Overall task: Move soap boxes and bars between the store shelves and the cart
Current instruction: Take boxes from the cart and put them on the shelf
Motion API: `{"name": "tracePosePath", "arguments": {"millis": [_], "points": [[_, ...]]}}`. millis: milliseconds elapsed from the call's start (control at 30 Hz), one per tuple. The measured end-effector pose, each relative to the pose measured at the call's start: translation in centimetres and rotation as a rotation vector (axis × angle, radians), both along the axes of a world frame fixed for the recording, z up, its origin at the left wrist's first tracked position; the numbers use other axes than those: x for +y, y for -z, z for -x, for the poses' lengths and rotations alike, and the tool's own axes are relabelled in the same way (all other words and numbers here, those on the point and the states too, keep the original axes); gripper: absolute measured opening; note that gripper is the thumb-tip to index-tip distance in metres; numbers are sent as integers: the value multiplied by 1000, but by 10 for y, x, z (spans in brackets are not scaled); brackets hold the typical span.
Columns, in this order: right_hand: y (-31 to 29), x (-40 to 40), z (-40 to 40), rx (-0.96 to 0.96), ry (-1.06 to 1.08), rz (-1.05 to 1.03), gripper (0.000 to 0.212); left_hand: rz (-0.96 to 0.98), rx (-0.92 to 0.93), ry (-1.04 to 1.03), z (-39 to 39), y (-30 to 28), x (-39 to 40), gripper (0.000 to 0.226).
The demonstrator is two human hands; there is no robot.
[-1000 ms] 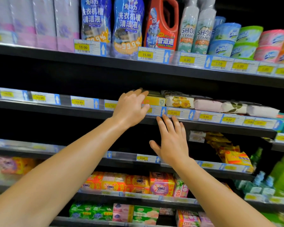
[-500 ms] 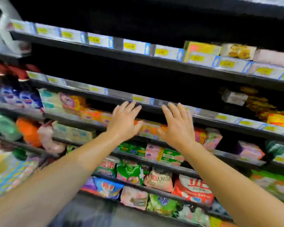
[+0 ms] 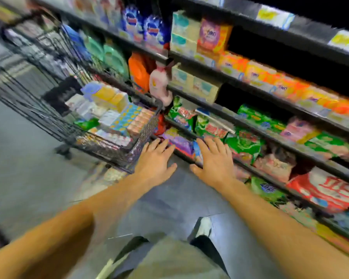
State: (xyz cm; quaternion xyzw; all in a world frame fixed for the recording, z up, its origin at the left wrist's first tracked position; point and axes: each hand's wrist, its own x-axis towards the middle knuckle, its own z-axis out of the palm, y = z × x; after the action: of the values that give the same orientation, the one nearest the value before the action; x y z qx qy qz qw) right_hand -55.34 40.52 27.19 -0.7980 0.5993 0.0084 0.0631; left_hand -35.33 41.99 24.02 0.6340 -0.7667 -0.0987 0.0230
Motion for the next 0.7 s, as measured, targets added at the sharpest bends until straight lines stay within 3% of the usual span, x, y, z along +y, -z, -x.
{"name": "tracePosePath", "arguments": {"millis": [267, 700], "points": [[31, -24, -131, 14, -217, -149, 86, -50, 18, -247, -135, 34, 21, 66], [81, -166, -272, -45, -266, -279, 86, -119, 19, -326, -279, 59, -98, 63]]}}
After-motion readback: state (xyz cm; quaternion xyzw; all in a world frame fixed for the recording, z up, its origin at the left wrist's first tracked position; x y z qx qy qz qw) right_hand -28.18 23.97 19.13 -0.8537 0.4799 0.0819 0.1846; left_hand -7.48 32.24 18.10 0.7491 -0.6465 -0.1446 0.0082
